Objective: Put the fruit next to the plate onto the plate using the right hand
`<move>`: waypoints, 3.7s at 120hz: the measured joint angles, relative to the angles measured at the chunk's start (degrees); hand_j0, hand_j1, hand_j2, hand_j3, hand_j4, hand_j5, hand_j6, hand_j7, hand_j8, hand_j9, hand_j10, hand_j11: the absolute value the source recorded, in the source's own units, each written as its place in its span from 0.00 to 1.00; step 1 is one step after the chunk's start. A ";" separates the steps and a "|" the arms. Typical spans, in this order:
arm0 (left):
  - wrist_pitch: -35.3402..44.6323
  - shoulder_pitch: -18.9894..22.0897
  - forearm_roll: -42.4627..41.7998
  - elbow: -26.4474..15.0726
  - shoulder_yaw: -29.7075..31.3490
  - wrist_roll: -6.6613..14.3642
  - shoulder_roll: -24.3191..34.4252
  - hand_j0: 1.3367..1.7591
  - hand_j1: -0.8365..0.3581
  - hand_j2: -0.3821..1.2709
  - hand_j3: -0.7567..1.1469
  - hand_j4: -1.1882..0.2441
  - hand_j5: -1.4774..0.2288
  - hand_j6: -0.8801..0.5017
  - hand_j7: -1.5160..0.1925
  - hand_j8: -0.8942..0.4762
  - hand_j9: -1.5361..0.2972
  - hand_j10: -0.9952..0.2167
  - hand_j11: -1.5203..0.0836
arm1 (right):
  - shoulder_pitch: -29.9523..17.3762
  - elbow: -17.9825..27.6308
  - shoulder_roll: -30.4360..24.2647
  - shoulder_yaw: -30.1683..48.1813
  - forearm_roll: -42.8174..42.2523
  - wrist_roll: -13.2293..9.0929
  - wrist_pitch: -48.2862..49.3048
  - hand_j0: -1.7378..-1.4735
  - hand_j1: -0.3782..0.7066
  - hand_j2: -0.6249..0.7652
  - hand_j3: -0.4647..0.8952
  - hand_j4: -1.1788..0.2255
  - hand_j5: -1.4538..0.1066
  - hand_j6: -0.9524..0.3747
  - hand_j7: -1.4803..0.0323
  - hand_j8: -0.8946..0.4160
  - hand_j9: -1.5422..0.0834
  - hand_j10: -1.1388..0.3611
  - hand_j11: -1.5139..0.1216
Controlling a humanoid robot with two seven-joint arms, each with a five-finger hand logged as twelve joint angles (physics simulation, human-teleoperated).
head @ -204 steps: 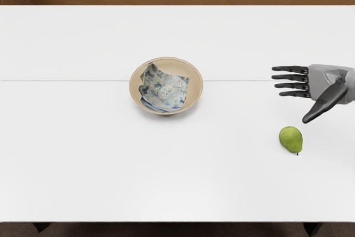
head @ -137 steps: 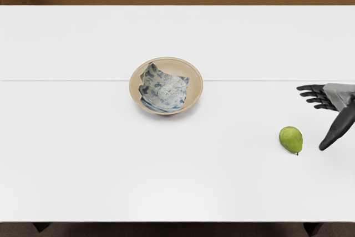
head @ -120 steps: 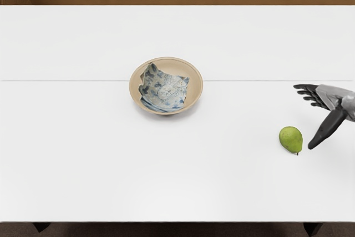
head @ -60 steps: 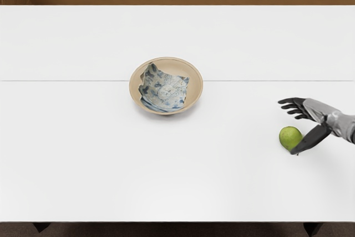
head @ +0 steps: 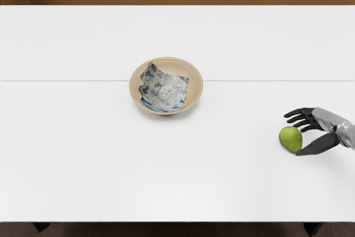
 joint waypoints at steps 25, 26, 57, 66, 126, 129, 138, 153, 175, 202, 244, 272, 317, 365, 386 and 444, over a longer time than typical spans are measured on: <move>0.00 0.00 0.00 0.00 0.00 0.00 0.00 0.76 0.99 0.23 0.40 0.83 0.87 0.64 0.89 0.65 0.84 0.82 0.95 | -0.31 -1.83 2.75 0.09 0.01 0.34 -0.16 0.30 0.42 0.40 0.34 0.58 0.63 0.44 0.67 0.40 0.66 0.54 0.59; 0.00 0.00 0.00 0.00 0.00 0.00 0.00 0.76 0.99 0.23 0.40 0.83 0.87 0.64 0.89 0.65 0.84 0.82 0.95 | -0.31 -1.88 2.84 0.10 0.01 0.35 -0.17 0.30 0.42 0.40 0.34 0.58 0.63 0.44 0.67 0.40 0.66 0.54 0.59; 0.00 0.00 0.00 0.00 0.00 0.00 0.00 0.76 0.99 0.23 0.40 0.83 0.87 0.64 0.89 0.65 0.84 0.82 0.95 | -0.30 -2.85 4.42 0.17 0.31 0.47 -0.41 0.30 0.46 0.40 0.34 0.55 0.62 0.42 0.64 0.37 0.65 0.67 0.32; 0.00 0.00 0.00 0.00 -0.01 0.00 0.00 0.76 0.99 0.23 0.40 0.83 0.87 0.64 0.89 0.65 0.84 0.82 0.95 | -0.32 -2.90 4.53 0.16 0.45 0.49 -0.43 0.30 0.48 0.40 0.34 0.53 0.60 0.40 0.63 0.36 0.63 0.69 0.28; 0.00 0.00 0.00 0.00 0.01 0.00 0.00 0.76 0.99 0.23 0.40 0.83 0.87 0.64 0.89 0.65 0.84 0.82 0.95 | -0.22 -2.78 3.84 3.31 1.36 0.24 3.80 0.30 0.58 0.58 0.34 0.41 0.44 0.28 0.47 0.37 0.48 0.43 0.41; 0.00 0.00 0.00 0.00 0.01 0.00 0.00 0.76 0.99 0.23 0.40 0.83 0.87 0.64 0.89 0.65 0.84 0.82 0.95 | -0.21 -2.78 3.76 3.60 1.35 0.22 4.27 0.31 0.58 0.58 0.34 0.41 0.44 0.27 0.46 0.37 0.47 0.43 0.41; 0.00 0.00 0.00 0.00 0.00 0.00 0.00 0.76 0.99 0.23 0.40 0.83 0.87 0.64 0.89 0.65 0.84 0.82 0.95 | -0.20 -2.78 3.62 4.44 1.34 0.16 5.50 0.31 0.58 0.61 0.34 0.39 0.42 0.25 0.45 0.35 0.46 0.42 0.41; 0.00 0.00 0.00 0.00 0.00 0.00 0.00 0.76 0.99 0.23 0.40 0.83 0.87 0.64 0.89 0.65 0.84 0.82 0.95 | -0.07 -2.58 3.65 5.09 1.31 0.09 6.39 0.31 0.57 0.64 0.34 0.39 0.41 0.24 0.44 0.34 0.45 0.39 0.41; 0.00 0.00 0.00 0.00 -0.01 0.00 0.00 0.76 0.99 0.23 0.40 0.83 0.87 0.64 0.89 0.65 0.84 0.82 0.95 | 0.42 -2.33 4.82 6.69 1.37 -0.24 8.09 0.31 0.58 0.65 0.34 0.38 0.40 0.24 0.43 0.35 0.44 0.39 0.41; 0.00 0.00 0.00 0.00 -0.01 0.00 0.00 0.76 0.99 0.23 0.40 0.83 0.87 0.64 0.89 0.65 0.84 0.82 0.95 | 1.44 -2.32 8.33 8.78 1.55 -1.67 9.41 0.31 0.58 0.65 0.34 0.38 0.40 0.23 0.43 0.35 0.44 0.40 0.41; 0.00 0.00 -0.01 0.00 0.02 0.01 0.00 0.76 0.99 0.23 0.40 0.83 0.87 0.64 0.89 0.65 0.84 0.82 0.95 | 4.61 -2.43 14.82 9.62 1.69 -2.92 9.68 0.30 0.58 0.66 0.34 0.39 0.40 0.24 0.44 0.34 0.45 0.39 0.43; 0.00 0.00 -0.01 0.00 0.03 0.01 0.00 0.76 0.99 0.23 0.40 0.83 0.87 0.64 0.89 0.65 0.84 0.82 0.95 | 6.58 -3.69 20.24 10.27 1.69 -4.65 9.54 0.30 0.60 0.69 0.34 0.40 0.41 0.25 0.44 0.34 0.45 0.38 0.44; 0.00 0.00 -0.01 0.00 0.01 0.00 0.00 0.76 0.99 0.23 0.40 0.83 0.87 0.64 0.89 0.65 0.84 0.82 0.95 | 8.13 -7.31 27.31 12.70 1.68 -5.47 9.39 0.30 0.60 0.69 0.34 0.40 0.42 0.25 0.45 0.34 0.46 0.39 0.44; 0.00 0.00 -0.01 0.00 0.01 0.01 0.00 0.76 0.99 0.23 0.40 0.83 0.87 0.64 0.89 0.65 0.84 0.82 0.95 | 10.03 -13.69 36.73 15.34 2.04 -6.78 8.74 0.30 0.58 0.61 0.34 0.41 0.43 0.26 0.46 0.35 0.47 0.41 0.45; 0.00 0.00 -0.01 0.00 0.01 0.01 0.00 0.76 0.99 0.23 0.40 0.83 0.87 0.64 0.89 0.65 0.84 0.82 0.95 | 11.28 -17.87 40.87 15.95 2.11 -7.02 8.70 0.30 0.57 0.61 0.34 0.41 0.44 0.28 0.47 0.33 0.47 0.41 0.45; 0.00 0.00 -0.02 0.00 0.03 0.01 0.00 0.76 0.99 0.23 0.40 0.83 0.87 0.64 0.89 0.65 0.84 0.82 0.95 | 15.51 -27.98 51.15 13.71 1.69 -8.62 8.62 0.31 0.53 0.59 0.34 0.42 0.46 0.25 0.48 0.29 0.49 0.37 0.48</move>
